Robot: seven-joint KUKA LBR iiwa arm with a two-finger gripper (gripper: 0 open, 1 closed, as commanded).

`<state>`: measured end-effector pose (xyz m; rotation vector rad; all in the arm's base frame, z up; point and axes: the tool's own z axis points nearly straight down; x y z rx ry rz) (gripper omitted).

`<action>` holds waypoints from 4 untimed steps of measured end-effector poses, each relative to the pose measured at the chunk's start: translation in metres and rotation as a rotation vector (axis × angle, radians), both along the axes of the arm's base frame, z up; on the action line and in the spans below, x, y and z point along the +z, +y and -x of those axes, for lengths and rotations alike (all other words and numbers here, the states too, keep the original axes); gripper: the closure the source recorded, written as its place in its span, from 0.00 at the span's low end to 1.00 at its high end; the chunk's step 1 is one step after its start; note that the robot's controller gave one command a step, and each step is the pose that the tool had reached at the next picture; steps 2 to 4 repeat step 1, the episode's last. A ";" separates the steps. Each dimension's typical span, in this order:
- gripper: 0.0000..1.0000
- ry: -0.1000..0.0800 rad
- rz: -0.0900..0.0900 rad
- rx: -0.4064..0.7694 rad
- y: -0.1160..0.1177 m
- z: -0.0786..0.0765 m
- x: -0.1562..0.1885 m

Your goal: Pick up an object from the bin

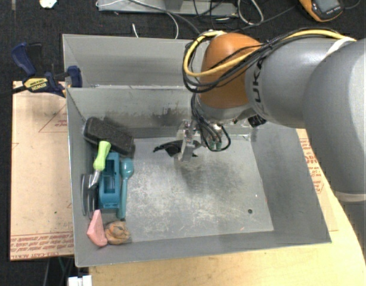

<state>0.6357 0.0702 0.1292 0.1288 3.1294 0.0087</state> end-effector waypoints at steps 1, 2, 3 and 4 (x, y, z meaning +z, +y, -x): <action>1.00 0.001 0.001 0.067 0.010 0.002 0.076; 1.00 0.001 0.001 0.067 0.010 0.002 0.076; 1.00 0.001 0.001 0.067 0.010 0.002 0.076; 1.00 0.001 0.001 0.067 0.010 0.002 0.076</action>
Offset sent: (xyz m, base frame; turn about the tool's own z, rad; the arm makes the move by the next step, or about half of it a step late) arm -0.0047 -0.0157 0.1695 0.0075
